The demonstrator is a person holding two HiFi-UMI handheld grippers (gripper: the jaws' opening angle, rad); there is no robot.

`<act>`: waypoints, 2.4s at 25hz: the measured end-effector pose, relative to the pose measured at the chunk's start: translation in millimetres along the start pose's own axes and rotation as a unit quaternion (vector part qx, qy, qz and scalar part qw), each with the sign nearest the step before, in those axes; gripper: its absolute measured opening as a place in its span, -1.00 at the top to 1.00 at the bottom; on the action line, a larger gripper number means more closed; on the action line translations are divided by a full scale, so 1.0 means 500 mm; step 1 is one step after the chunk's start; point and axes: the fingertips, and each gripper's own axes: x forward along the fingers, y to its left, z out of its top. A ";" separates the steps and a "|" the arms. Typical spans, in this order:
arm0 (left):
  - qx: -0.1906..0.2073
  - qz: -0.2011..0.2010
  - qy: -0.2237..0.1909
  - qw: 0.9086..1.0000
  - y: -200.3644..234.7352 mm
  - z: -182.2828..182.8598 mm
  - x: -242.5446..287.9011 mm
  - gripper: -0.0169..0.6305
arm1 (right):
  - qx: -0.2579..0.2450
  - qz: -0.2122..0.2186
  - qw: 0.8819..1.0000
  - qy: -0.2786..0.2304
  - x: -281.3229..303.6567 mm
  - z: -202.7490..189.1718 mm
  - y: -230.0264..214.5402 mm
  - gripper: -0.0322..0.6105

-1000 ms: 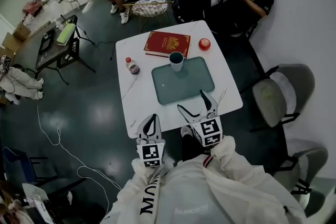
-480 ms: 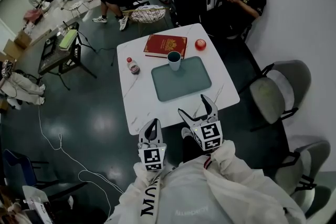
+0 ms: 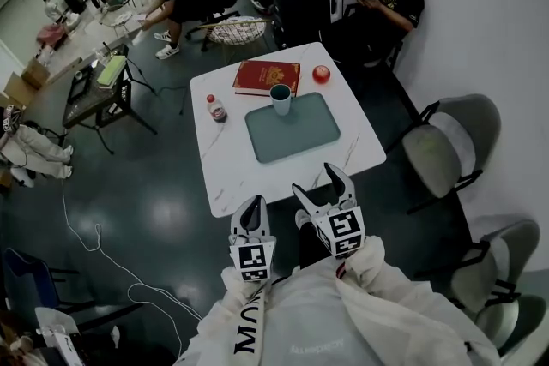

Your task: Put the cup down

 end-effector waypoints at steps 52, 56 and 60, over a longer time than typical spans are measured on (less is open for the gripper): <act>0.001 0.004 0.001 1.000 -0.138 0.050 -0.112 0.91 | 0.018 0.012 1.000 -0.014 -0.191 0.007 0.035 0.88; 0.003 -0.003 -0.005 1.000 -0.157 0.067 -0.095 0.91 | 0.027 0.024 0.999 -0.002 -0.192 0.006 0.028 0.88; 0.009 -0.012 -0.006 1.000 -0.173 0.075 -0.079 0.91 | 0.027 0.029 0.999 0.001 -0.192 0.013 0.017 0.88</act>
